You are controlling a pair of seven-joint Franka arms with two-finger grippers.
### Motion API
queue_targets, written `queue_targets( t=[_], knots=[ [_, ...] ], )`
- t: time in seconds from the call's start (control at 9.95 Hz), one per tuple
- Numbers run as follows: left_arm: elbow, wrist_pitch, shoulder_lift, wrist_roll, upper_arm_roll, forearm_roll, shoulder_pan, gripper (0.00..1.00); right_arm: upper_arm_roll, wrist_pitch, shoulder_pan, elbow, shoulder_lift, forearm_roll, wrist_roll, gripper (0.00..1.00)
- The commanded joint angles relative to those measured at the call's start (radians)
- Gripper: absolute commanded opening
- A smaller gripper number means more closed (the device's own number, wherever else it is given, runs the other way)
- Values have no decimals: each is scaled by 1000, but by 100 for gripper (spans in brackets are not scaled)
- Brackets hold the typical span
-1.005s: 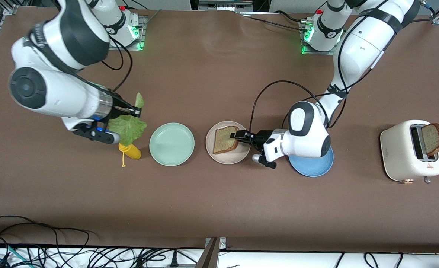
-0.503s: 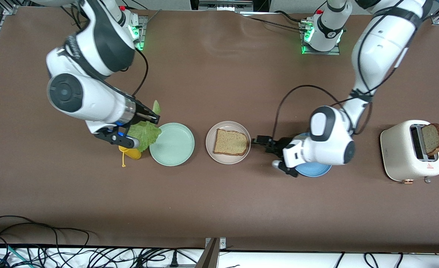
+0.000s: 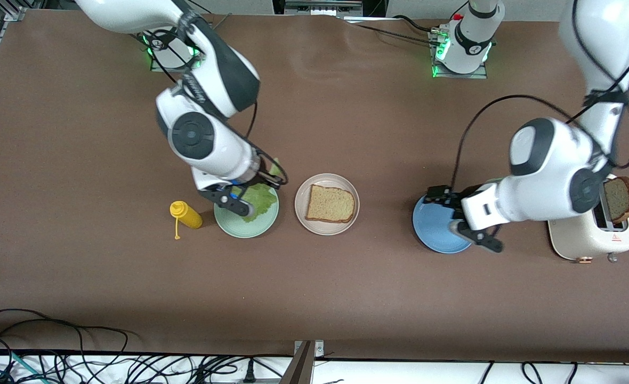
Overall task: Make sandwich on beige plate with both arms
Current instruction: 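Carry the lettuce over the bread with the right gripper while the left gripper withdraws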
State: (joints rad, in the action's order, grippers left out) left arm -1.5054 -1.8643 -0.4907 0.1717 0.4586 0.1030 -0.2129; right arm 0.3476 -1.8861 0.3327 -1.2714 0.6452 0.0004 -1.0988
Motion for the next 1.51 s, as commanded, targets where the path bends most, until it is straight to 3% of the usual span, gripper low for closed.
queue_targets(
  t=[0.0, 0.3, 0.5, 0.6, 0.7, 0.9, 1.01, 1.21, 1.31, 1.41],
  knots=[
    [-18, 71, 107, -29, 0, -97, -58, 100, -1, -103, 57, 20, 63, -31, -84, 0],
    [-16, 163, 228, -109, 2, -245, -74, 100, -25, -263, 140, 21, 149, -80, -162, 0],
    [-21, 171, 300, -113, -26, -249, -69, 100, -27, -309, 164, 23, 178, -85, -167, 0],
    [-32, 171, 342, -112, -103, -237, -16, 100, -27, -344, 177, 23, 197, -85, -176, 0],
    [-62, 172, 389, -113, -232, -224, 86, 100, -27, -369, 186, 30, 215, -85, -176, 0],
    [-132, 194, 466, -115, -395, -88, 197, 100, -27, -419, 210, 70, 269, -85, -179, 0],
    [-151, 200, 483, -113, -443, -89, 246, 100, -28, -433, 227, 96, 299, -88, -179, 0],
    [-156, 202, 488, -109, -443, -92, 245, 100, -82, -475, 278, 101, 329, -86, -179, 0],
    [-156, 198, 488, -106, -443, -101, 244, 100, -88, -473, 282, 99, 329, -77, -179, 24],
    [-156, 200, 488, -106, -442, -139, 245, 100, -87, -458, 276, 99, 323, -71, -179, 67]
  ],
)
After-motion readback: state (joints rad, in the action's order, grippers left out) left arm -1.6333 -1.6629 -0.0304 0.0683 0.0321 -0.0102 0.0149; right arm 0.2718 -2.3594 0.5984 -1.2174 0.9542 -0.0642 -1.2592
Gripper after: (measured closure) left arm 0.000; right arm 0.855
